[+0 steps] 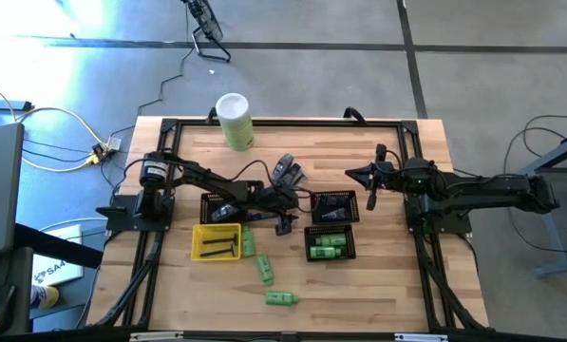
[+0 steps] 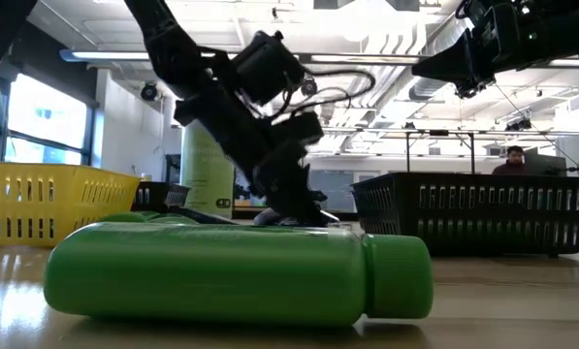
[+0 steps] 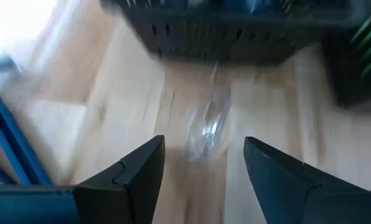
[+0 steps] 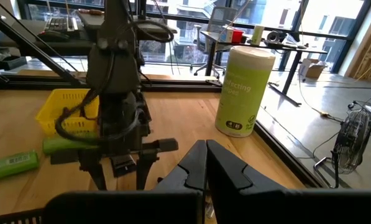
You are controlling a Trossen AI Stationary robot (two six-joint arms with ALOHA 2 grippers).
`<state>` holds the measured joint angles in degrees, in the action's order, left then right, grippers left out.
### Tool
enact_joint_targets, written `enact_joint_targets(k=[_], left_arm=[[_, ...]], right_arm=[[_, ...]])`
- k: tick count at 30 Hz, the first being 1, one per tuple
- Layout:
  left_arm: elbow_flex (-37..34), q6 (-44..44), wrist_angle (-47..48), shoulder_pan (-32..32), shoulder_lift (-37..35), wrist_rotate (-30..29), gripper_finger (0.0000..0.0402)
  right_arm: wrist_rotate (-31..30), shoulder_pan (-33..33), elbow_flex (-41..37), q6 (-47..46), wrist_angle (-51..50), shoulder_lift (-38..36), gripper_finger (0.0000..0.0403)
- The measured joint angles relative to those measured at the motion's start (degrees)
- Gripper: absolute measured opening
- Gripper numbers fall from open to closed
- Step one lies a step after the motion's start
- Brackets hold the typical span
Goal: Pick & Place Travel size toiletries
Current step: Put the clear razor cover into the yellow bin
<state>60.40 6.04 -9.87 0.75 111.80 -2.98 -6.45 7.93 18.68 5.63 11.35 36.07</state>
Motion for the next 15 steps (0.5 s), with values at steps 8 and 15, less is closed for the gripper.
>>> enact_joint_targets(k=[8, 15], left_arm=[[-0.02, -0.27, -2.06, -0.02, 1.77, -0.04, 0.0212], [-0.02, -0.24, -2.59, -0.02, 1.96, -0.07, 0.0212]], right_arm=[[0.0, -0.01, 0.0, 0.02, -0.01, 0.0, 0.0002], [0.0, 0.0, 0.0, 0.04, -0.01, 0.0, 0.0002]])
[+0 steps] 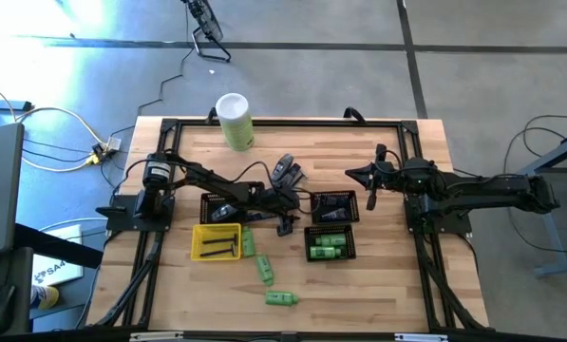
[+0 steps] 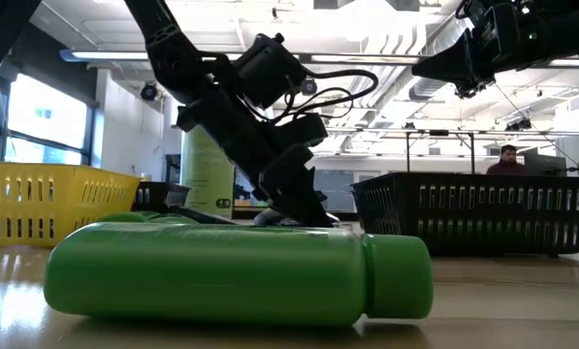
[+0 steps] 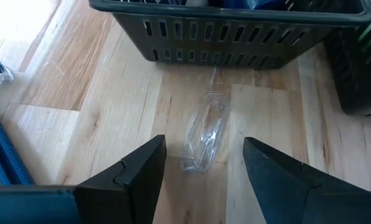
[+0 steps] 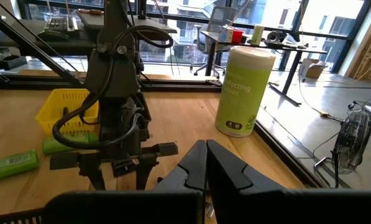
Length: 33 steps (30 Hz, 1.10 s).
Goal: Pick & Place Travel size toiletries
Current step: Put the clear razor cover into the yellow bin
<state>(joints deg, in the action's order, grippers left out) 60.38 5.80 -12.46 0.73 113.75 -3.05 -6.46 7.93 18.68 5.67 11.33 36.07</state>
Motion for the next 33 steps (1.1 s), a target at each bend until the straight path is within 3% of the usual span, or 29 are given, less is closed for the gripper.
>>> enact_joint_targets(k=[7, 20, 33], left_arm=[[0.0, 0.22, 0.1, 0.0, 0.04, -0.02, 0.0201], [0.0, 0.46, 0.18, 0.04, 0.09, -0.06, 0.0101], [0.0, 0.57, 0.43, 0.02, 0.09, 0.15, 0.0054]], right_arm=[[0.0, 0.01, 0.0, 0.02, 0.0, 0.0, 0.0003], [0.0, 0.0, 0.0, 0.03, 0.0, 0.0, 0.0003], [0.01, 0.0, 0.0, 0.04, 0.0, -0.01, 0.0003]])
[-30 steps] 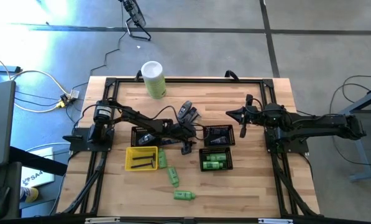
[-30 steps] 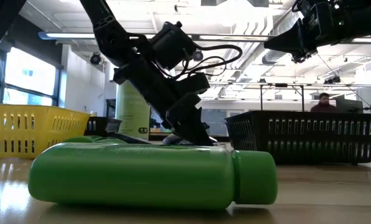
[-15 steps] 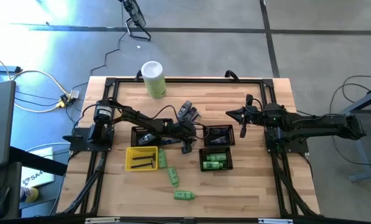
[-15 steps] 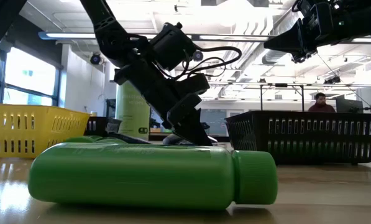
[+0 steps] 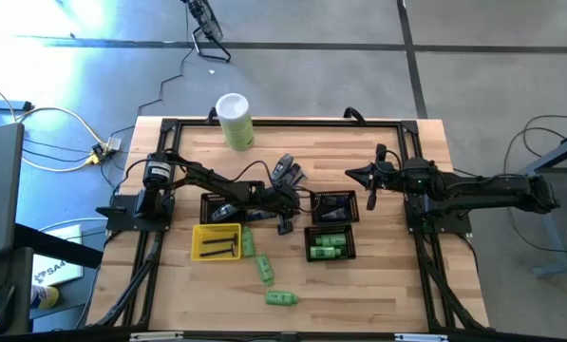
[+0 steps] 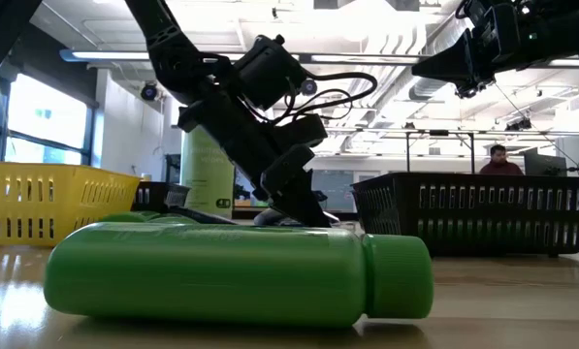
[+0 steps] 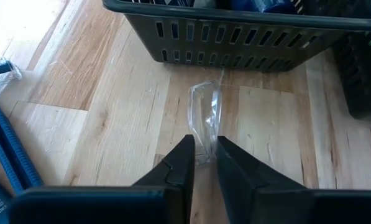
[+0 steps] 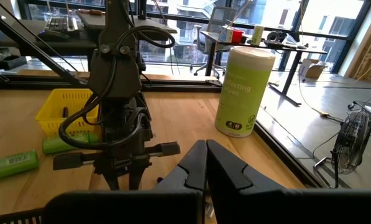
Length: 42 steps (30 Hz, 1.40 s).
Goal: Pick & Place Travel size toiletries
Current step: Put the clear razor cover into the yellow bin
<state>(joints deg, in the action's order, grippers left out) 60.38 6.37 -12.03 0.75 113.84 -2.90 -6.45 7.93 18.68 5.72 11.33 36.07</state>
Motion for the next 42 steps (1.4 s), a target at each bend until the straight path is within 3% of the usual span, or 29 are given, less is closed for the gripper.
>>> enact_joint_targets(k=[20, 34, 42], left_arm=[[-0.15, 0.11, 1.49, 0.0, -1.03, 1.11, 0.0048], [-0.14, -0.11, 13.84, -0.04, -10.61, 1.05, 0.0048], [-0.08, 2.03, 29.0, -0.04, -18.85, 2.71, 0.0048]], right_arm=[[0.02, 0.0, 0.02, 0.13, -0.27, 0.0, 0.0002], [0.01, 0.01, 0.02, 0.13, -0.54, 0.0, 0.0002], [0.49, 0.0, 0.07, 0.13, -0.6, 0.01, 0.0002]])
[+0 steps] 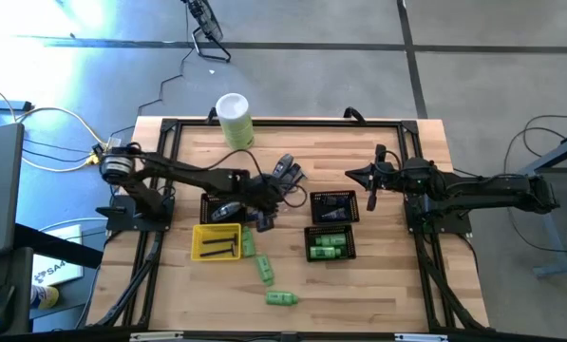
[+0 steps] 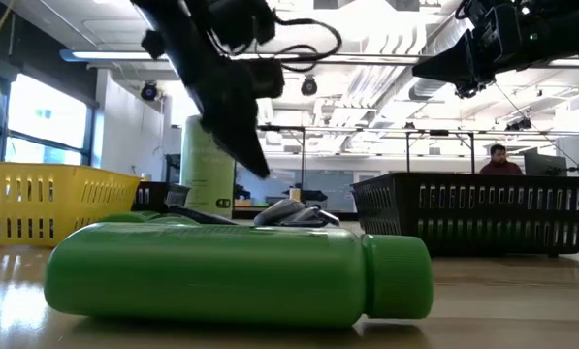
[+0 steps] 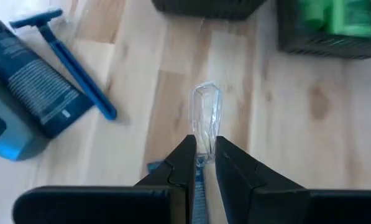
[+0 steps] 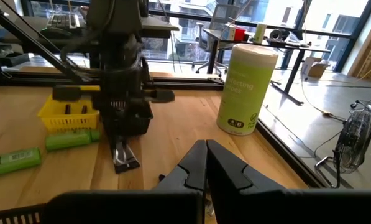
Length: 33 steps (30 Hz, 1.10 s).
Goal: Pick & Place Travel size toiletries
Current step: Put the clear razor cover into the yellow bin
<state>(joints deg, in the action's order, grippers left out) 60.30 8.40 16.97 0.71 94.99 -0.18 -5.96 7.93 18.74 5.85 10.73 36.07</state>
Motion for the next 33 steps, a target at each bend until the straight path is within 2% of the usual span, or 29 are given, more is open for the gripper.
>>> enact_joint_targets(k=[8, 13, 19, 25, 33], left_arm=[[0.02, 4.6, 11.77, -1.39, -8.25, 5.99, 0.0048], [0.01, 7.87, 19.32, -4.16, -10.97, 6.08, 0.0048], [-0.01, 14.98, 27.93, -8.5, -11.31, 6.05, 0.0048], [-0.01, 20.84, 30.44, -12.36, -11.31, 6.03, 0.0048], [0.01, 30.97, 39.72, -17.32, -11.31, 6.12, 0.0048]], right_arm=[[-0.06, 0.01, 0.0, 0.0, 0.02, -0.01, 0.0002], [-0.07, -0.01, 0.0, 0.0, 0.07, 0.0, 0.0002], [-0.09, 0.0, 0.0, 0.0, 0.2, -0.02, 0.0002], [-0.09, 0.01, 0.0, 0.0, 0.19, -0.01, 0.0002], [-0.07, 0.01, 0.0, -0.04, 0.19, 0.0, 0.0002]])
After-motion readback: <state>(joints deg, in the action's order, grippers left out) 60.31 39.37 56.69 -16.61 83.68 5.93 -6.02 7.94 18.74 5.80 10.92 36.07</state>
